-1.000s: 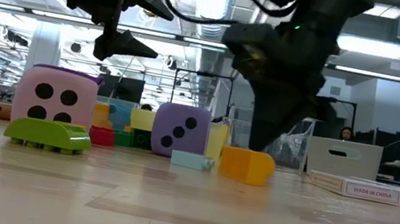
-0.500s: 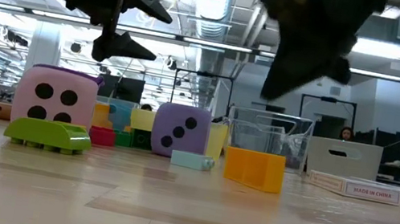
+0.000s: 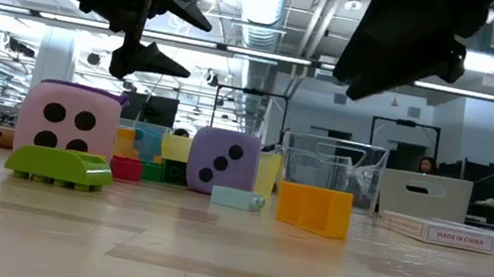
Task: Pick & Place Toys
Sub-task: Put the right yellow stud game piece into the left transparent bin
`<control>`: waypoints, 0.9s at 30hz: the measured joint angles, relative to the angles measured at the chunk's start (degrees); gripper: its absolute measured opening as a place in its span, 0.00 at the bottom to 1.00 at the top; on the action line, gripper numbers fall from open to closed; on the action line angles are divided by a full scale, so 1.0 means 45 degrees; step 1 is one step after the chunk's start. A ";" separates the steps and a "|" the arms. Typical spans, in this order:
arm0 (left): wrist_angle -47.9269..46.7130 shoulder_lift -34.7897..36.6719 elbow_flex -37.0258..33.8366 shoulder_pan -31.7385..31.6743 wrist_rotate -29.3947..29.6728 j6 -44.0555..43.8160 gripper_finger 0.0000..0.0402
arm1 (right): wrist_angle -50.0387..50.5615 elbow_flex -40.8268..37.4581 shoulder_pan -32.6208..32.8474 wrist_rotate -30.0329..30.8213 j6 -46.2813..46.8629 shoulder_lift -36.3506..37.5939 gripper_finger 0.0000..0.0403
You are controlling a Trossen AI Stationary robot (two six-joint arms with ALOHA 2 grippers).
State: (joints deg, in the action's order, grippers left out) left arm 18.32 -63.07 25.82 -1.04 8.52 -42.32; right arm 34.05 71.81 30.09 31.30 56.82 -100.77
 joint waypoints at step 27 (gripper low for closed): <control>-0.0740 0.0000 0.0015 0.0005 -0.0002 -0.0002 0.87 | 0.0365 0.0019 -0.0429 -0.0575 0.2757 -0.2069 0.75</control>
State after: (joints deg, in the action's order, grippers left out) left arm 14.99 -63.07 25.89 -1.02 8.51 -42.33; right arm 35.69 71.90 28.15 28.71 69.23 -110.08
